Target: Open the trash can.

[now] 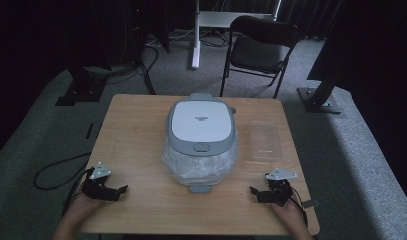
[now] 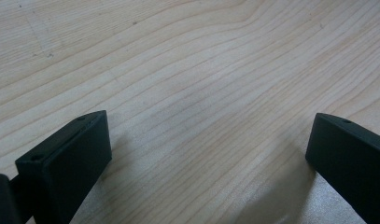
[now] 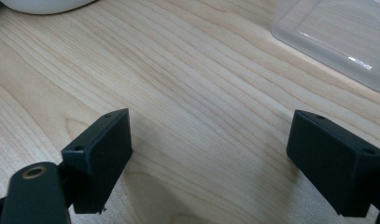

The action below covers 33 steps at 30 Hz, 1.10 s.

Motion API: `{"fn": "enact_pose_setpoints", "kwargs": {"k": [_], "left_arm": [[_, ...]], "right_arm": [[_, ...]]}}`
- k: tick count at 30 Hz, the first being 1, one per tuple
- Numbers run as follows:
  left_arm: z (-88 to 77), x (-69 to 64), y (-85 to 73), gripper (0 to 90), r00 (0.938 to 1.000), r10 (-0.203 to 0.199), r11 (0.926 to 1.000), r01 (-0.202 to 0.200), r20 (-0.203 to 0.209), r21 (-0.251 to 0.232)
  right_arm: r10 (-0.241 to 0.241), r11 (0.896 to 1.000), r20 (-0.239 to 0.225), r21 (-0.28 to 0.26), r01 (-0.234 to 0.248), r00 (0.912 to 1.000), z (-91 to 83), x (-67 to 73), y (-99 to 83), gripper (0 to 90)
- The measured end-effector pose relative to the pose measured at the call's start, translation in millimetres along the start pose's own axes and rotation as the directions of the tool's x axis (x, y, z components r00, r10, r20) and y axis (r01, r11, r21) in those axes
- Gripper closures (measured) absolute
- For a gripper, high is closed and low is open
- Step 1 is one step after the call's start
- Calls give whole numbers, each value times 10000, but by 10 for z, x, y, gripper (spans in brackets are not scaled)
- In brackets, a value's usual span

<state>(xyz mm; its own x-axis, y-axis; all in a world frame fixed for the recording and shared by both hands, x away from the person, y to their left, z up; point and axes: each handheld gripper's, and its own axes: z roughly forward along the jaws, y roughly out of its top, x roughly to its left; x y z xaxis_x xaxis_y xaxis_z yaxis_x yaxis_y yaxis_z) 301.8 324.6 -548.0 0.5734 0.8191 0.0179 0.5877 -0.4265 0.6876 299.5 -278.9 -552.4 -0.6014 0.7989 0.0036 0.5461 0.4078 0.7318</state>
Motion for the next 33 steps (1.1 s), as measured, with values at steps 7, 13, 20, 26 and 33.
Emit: {"fn": "enact_pose_setpoints", "kwargs": {"k": [7,13,20,26,33], "left_arm": [[-3,-7,-3,10,10000,-27,10000,27,-32,13],[-20,0,-16,11,10000,-12,10000,12,0,18],[-38,-35,4,42,10000,-44,9998,43,7,213],[-31,-88,61,43,9999,-68,9997,64,142,251],[-41,-141,117,43,9991,-57,9999,52,420,117]], "right_arm": [[-10,10000,-6,2,10,10000,-3,0,-4,135],[-11,10000,-2,3,11,10000,-3,0,-5,135],[-11,10000,-3,4,11,10000,-3,0,-5,135],[-6,10000,-1,4,6,10000,-3,0,-5,135],[-6,10000,-1,3,6,10000,-3,0,-5,135]]}}
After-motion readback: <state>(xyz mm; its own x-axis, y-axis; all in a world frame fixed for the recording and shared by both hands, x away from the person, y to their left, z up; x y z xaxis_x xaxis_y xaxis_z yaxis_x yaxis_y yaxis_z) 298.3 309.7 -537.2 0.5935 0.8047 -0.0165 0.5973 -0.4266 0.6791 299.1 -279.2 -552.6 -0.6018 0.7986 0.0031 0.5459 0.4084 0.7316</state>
